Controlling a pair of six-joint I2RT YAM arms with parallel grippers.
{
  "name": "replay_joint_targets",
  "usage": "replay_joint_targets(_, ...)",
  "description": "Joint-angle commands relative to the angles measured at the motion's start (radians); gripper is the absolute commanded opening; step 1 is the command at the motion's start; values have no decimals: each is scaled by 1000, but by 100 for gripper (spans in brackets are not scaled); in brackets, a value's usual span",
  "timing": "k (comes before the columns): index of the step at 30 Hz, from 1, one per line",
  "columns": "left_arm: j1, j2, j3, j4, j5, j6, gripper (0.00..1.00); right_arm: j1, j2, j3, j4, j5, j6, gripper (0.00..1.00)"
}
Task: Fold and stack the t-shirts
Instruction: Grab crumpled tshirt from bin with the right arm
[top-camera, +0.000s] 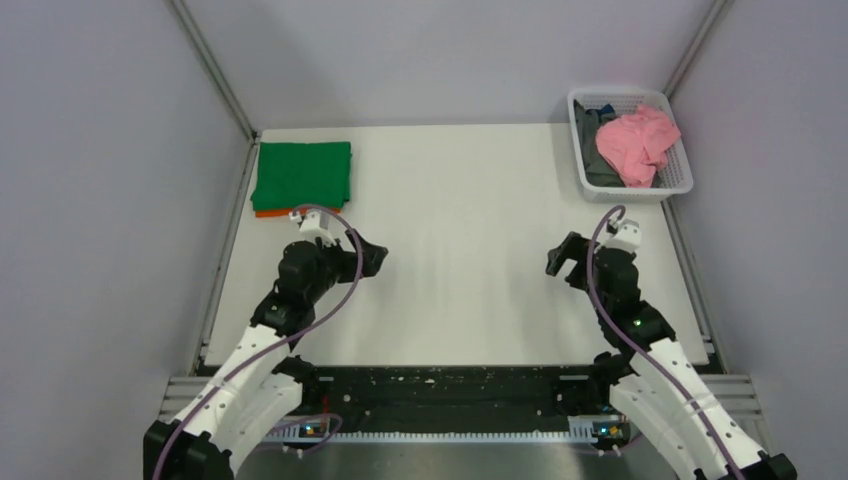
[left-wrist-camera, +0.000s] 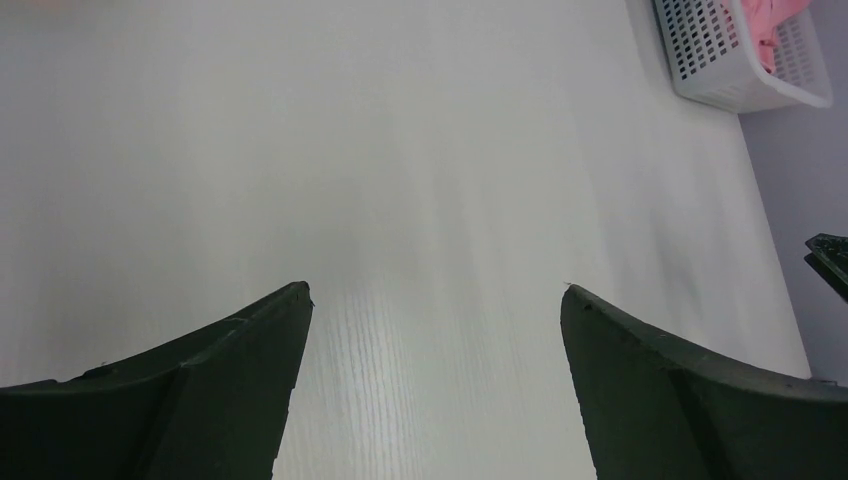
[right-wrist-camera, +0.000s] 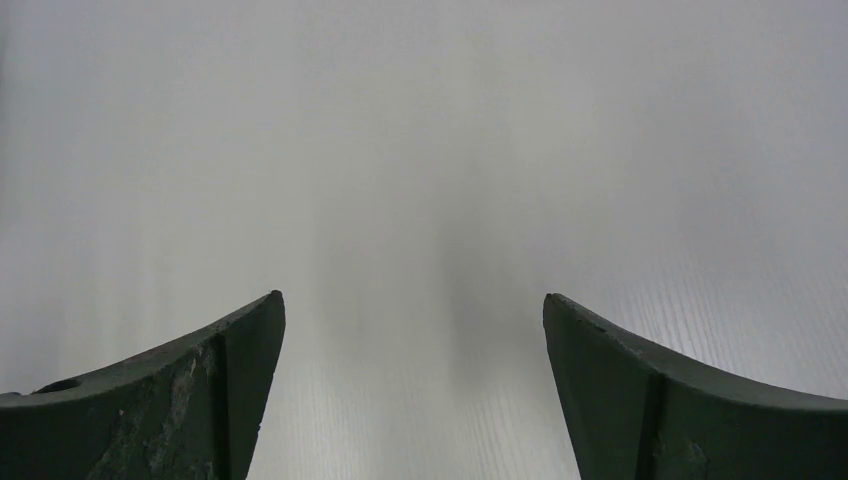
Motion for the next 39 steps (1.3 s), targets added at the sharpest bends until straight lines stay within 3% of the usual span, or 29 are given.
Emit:
replay_joint_targets(1, -2, -12, 46, -18, -46, -3, 99, -7, 9, 76, 15, 32, 39, 99)
replay_joint_targets(5, -2, -7, 43, -5, -29, 0, 99, -7, 67, 118, 73, 87, 65, 99)
replay_joint_targets(10, -2, 20, 46, -9, -53, -6, 99, -39, 314, 341, 64, 208, 14, 99)
replay_joint_targets(14, -2, 31, 59, -22, -44, -5, 99, -204, 582, 563, 18, 76, 19, 99)
replay_joint_targets(20, -2, 28, 61, -27, -42, -2, 99, -355, 959, 885, 38, 37, -18, 99)
replay_joint_targets(29, 0, 58, 67, -27, -51, -8, 99, -489, 1447, 1394, -41, 28, 46, 92)
replay_joint_targets(39, 0, 87, 75, -34, -76, -5, 99, -554, 1791, 1675, -47, -36, 85, 86)
